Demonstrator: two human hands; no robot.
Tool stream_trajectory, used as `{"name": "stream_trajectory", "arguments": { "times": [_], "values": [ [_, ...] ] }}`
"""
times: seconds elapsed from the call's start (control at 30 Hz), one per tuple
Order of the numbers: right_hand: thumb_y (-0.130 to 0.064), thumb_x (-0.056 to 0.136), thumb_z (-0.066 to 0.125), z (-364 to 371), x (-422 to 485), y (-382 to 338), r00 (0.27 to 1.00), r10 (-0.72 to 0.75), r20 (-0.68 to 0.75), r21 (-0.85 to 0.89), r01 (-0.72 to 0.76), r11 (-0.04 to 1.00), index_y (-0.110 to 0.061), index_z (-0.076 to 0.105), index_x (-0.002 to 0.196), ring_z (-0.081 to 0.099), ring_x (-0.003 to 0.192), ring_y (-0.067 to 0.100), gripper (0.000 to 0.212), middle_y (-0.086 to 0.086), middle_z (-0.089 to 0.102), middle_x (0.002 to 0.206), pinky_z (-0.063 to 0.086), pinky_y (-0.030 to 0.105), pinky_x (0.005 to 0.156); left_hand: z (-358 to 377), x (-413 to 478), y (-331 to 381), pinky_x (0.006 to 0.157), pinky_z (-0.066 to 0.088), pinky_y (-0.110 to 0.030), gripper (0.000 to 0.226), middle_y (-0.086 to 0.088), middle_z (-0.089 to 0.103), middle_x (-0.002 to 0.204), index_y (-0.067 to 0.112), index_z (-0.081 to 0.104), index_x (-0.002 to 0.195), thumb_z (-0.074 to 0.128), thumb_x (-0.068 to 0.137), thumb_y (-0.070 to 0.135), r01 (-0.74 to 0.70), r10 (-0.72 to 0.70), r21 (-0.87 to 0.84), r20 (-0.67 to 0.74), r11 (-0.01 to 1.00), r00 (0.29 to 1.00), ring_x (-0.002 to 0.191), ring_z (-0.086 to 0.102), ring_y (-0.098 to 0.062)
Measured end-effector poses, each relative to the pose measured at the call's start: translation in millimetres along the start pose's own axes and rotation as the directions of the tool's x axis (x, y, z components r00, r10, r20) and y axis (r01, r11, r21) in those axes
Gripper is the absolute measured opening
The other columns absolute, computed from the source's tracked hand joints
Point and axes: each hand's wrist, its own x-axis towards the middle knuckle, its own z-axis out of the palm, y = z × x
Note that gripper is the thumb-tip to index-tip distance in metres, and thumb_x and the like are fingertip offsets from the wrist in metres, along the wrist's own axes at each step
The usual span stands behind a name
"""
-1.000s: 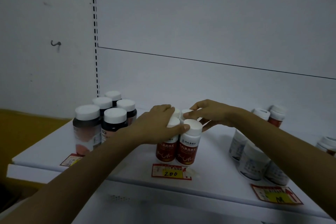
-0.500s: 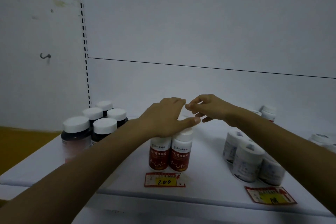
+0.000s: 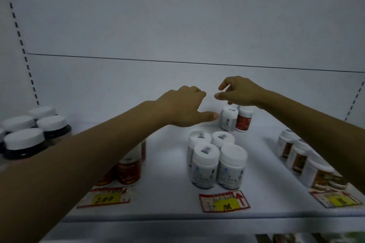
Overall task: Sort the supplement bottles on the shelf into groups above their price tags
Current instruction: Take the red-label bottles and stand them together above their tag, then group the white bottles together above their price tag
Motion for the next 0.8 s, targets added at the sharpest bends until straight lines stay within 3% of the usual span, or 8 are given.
{"name": "stream_trajectory", "arguments": {
  "times": [0.1, 0.27, 0.5, 0.67, 0.8],
  "values": [
    [-0.04, 0.086, 0.062, -4.9, 9.1, 38.1, 0.999, 0.002, 0.052, -0.154, 0.006, 0.988, -0.017, 0.049, 0.125, 0.065, 0.08, 0.018, 0.047, 0.007, 0.062, 0.118, 0.051, 0.04, 0.089, 4.7, 14.9, 22.1, 0.11, 0.028, -0.042, 0.075, -0.002, 0.022, 0.155, 0.018, 0.022, 0.146, 0.037, 0.088, 0.062, 0.013, -0.013, 0.001, 0.018, 1.0, 1.0, 0.139, 0.027, -0.024],
    [-0.038, 0.087, 0.061, -2.6, 34.7, 77.7, 0.99, -0.065, 0.124, -0.338, 0.104, 0.935, -0.018, 0.05, 0.128, 0.053, 0.112, 0.024, 0.047, 0.005, 0.055, 0.129, 0.046, 0.038, 0.092, 13.6, 24.5, 44.1, 0.11, 0.028, -0.042, 0.077, -0.001, 0.021, 0.155, 0.02, 0.019, 0.147, 0.037, 0.086, 0.063, 0.063, -0.063, 0.01, 0.046, 0.998, 0.997, 0.14, 0.026, -0.023],
    [-0.03, 0.085, 0.064, 22.7, 61.8, 93.9, 0.951, -0.152, 0.269, -0.526, 0.277, 0.804, -0.019, 0.043, 0.133, 0.052, 0.113, 0.026, 0.053, 0.007, 0.051, 0.13, 0.044, 0.035, 0.084, 20.1, 22.3, 57.2, 0.112, 0.025, -0.039, 0.077, 0.002, 0.021, 0.155, 0.023, 0.017, 0.148, 0.039, 0.085, 0.063, 0.208, -0.205, -0.095, 0.032, 0.974, 0.978, 0.14, 0.024, -0.019],
    [-0.034, 0.083, 0.065, 39.0, 69.3, 104.6, 0.932, -0.167, 0.322, -0.608, 0.339, 0.718, -0.016, 0.045, 0.13, 0.056, 0.109, 0.025, 0.054, 0.007, 0.054, 0.125, 0.043, 0.034, 0.084, 26.1, 10.1, 54.9, 0.112, 0.021, -0.029, 0.074, 0.005, 0.024, 0.154, 0.023, 0.019, 0.147, 0.043, 0.086, 0.058, 0.283, -0.287, -0.267, 0.025, 0.921, 0.958, 0.14, 0.025, -0.013],
    [-0.035, 0.081, 0.067, 47.0, 75.0, 106.8, 0.924, -0.217, 0.315, -0.593, 0.37, 0.716, -0.015, 0.043, 0.127, 0.055, 0.107, 0.024, 0.055, 0.007, 0.053, 0.121, 0.036, 0.032, 0.082, 30.9, 6.8, 53.6, 0.105, 0.026, -0.024, 0.07, 0.005, 0.03, 0.151, 0.023, 0.022, 0.146, 0.045, 0.087, 0.054, 0.305, -0.322, -0.303, -0.006, 0.903, 0.947, 0.136, 0.031, -0.012]
  ]
}}
